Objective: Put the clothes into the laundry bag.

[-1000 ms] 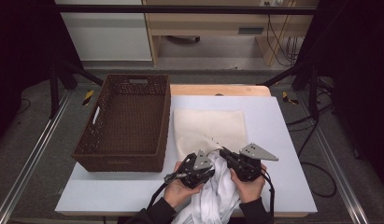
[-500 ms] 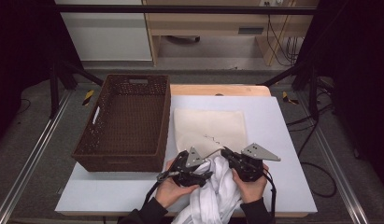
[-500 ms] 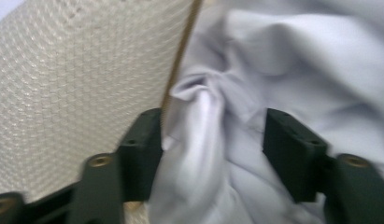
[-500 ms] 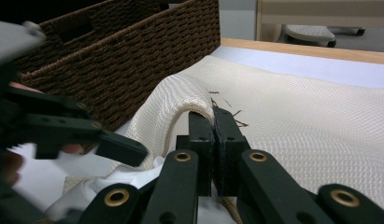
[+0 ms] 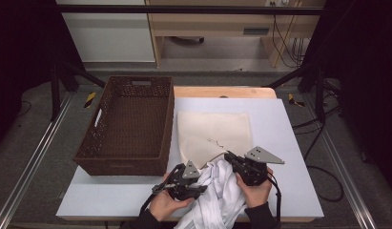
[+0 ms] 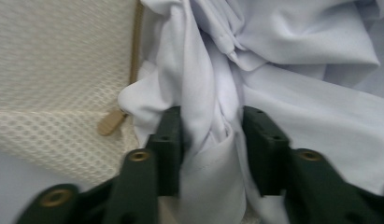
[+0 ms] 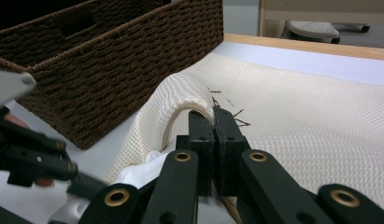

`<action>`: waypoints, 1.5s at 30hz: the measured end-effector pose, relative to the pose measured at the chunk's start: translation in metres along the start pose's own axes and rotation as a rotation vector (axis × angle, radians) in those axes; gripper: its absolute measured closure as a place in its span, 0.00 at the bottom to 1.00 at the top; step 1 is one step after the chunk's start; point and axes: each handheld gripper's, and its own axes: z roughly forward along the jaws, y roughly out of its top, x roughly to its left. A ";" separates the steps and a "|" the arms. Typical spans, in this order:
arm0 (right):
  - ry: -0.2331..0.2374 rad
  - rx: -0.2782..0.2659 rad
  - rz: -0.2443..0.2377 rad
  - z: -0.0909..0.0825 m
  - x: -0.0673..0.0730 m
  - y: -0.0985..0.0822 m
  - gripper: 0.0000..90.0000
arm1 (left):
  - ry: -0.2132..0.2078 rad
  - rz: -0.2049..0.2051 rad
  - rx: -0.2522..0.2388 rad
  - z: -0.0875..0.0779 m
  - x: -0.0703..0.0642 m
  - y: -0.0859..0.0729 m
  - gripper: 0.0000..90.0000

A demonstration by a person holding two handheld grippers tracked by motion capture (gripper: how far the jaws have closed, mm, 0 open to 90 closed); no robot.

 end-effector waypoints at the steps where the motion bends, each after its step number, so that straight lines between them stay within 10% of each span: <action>1: 0.001 0.001 0.000 0.000 0.000 0.000 0.98 | -0.003 0.001 0.000 0.001 -0.001 0.000 0.76; 8: 0.009 0.009 0.007 0.004 0.002 -0.002 0.98 | 0.014 0.049 -0.105 -0.010 -0.014 0.016 0.89; 22: 0.021 -0.034 0.005 -0.006 0.001 0.004 0.98 | 0.102 0.051 -0.044 0.031 0.009 0.034 0.86; 33: 0.011 -0.019 0.020 -0.006 -0.002 0.001 0.98 | 0.101 0.054 -0.124 -0.013 0.004 0.019 0.45; 45: 0.011 -0.013 0.016 -0.003 -0.001 0.001 0.98 | 0.076 0.018 -0.072 -0.008 0.006 0.010 0.86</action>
